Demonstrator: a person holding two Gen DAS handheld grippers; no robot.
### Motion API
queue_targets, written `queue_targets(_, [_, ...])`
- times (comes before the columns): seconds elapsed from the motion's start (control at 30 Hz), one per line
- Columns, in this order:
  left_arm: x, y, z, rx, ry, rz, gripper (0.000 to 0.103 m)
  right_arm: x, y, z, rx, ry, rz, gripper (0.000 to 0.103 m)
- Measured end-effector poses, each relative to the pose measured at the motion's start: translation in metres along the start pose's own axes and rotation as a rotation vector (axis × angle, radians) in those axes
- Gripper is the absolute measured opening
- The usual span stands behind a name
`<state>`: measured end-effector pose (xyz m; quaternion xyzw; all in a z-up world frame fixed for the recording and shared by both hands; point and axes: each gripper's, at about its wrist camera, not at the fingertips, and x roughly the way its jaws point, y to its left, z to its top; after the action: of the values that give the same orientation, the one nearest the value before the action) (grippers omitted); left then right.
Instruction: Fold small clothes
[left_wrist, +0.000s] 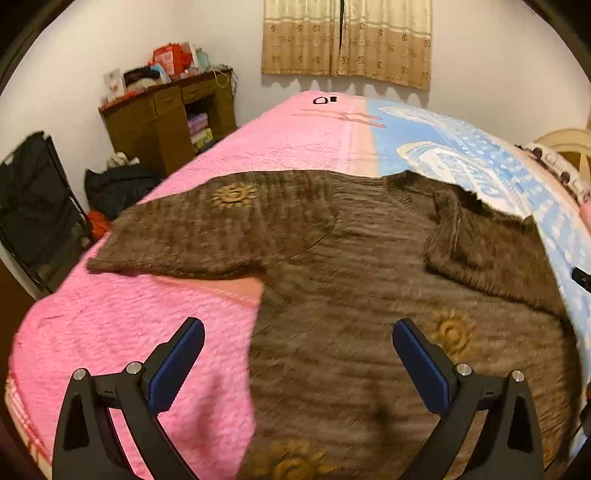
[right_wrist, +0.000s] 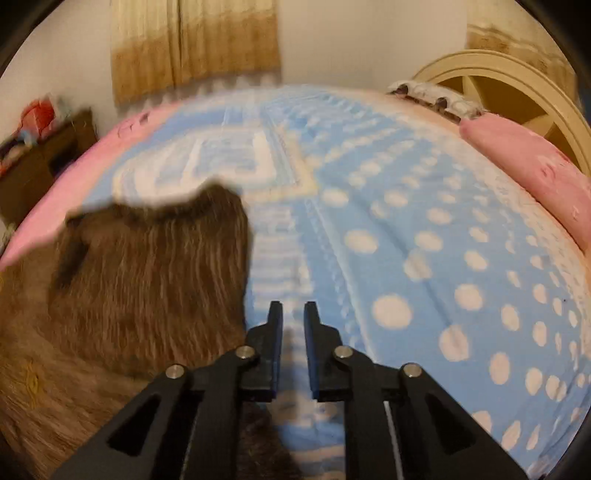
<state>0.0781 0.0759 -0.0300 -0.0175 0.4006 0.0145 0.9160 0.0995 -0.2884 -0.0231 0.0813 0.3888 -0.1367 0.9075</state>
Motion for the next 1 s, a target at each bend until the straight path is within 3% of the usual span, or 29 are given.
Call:
queue_targets(0.13, [0.014,-0.021,0.022,0.011,-0.019,-0.083,0.102,0.004,0.031,0.026,-0.08,-0.054,0.086,0.025])
queue_targets(0.23, [0.034,-0.049,0.037,0.063,-0.015,-0.112,0.102,0.03,0.052,0.037,-0.091,-0.027,0.149,0.021])
queue_targets(0.3, [0.051,-0.064,0.043,0.082,0.014,-0.109,0.102,0.067,0.058,0.051,-0.052,0.039,0.15,0.021])
queue_targets(0.37, [0.068,-0.074,0.046,0.073,0.058,-0.131,0.102,0.103,0.061,0.06,-0.055,0.103,0.068,0.015])
queue_targets(0.4, [0.075,-0.076,0.046,0.057,0.078,-0.152,0.102,0.112,0.056,0.059,-0.068,0.066,0.024,0.02])
queue_targets(0.47, [0.086,-0.081,0.046,0.023,0.101,-0.208,0.102,0.113,0.05,0.058,-0.026,0.041,0.023,0.033])
queue_targets(0.5, [0.092,-0.084,0.046,0.006,0.113,-0.232,0.102,0.111,0.05,0.057,-0.027,0.026,0.0,0.043])
queue_targets(0.53, [0.097,-0.087,0.046,-0.004,0.124,-0.252,0.102,0.11,0.049,0.055,-0.027,0.02,-0.019,0.06])
queue_targets(0.57, [0.102,-0.092,0.047,-0.01,0.128,-0.265,0.102,0.111,0.048,0.055,-0.018,0.026,-0.016,0.065])
queue_targets(0.63, [0.101,-0.096,0.047,-0.013,0.1,-0.255,0.102,0.116,0.038,0.055,0.021,0.051,0.024,0.063])
queue_targets(0.67, [0.099,-0.097,0.047,-0.025,0.087,-0.287,0.101,0.12,0.034,0.057,0.038,0.062,0.04,0.063])
queue_targets(0.73, [0.094,-0.099,0.045,-0.038,0.062,-0.353,0.079,0.123,0.031,0.06,0.046,0.052,0.052,0.063])
queue_targets(0.77, [0.094,-0.1,0.043,-0.037,0.066,-0.378,0.058,0.126,0.03,0.061,0.043,0.051,0.051,0.063])
queue_targets(0.8, [0.095,-0.1,0.041,-0.038,0.077,-0.389,0.051,0.118,0.039,0.059,0.039,0.051,0.049,0.063])
queue_targets(0.97, [0.094,-0.104,0.037,-0.031,0.061,-0.405,0.051,0.108,0.041,0.054,0.051,0.045,0.058,0.063])
queue_targets(1.0, [0.093,-0.106,0.037,-0.032,0.062,-0.407,0.039,0.102,0.04,0.053,0.056,0.044,0.061,0.063])
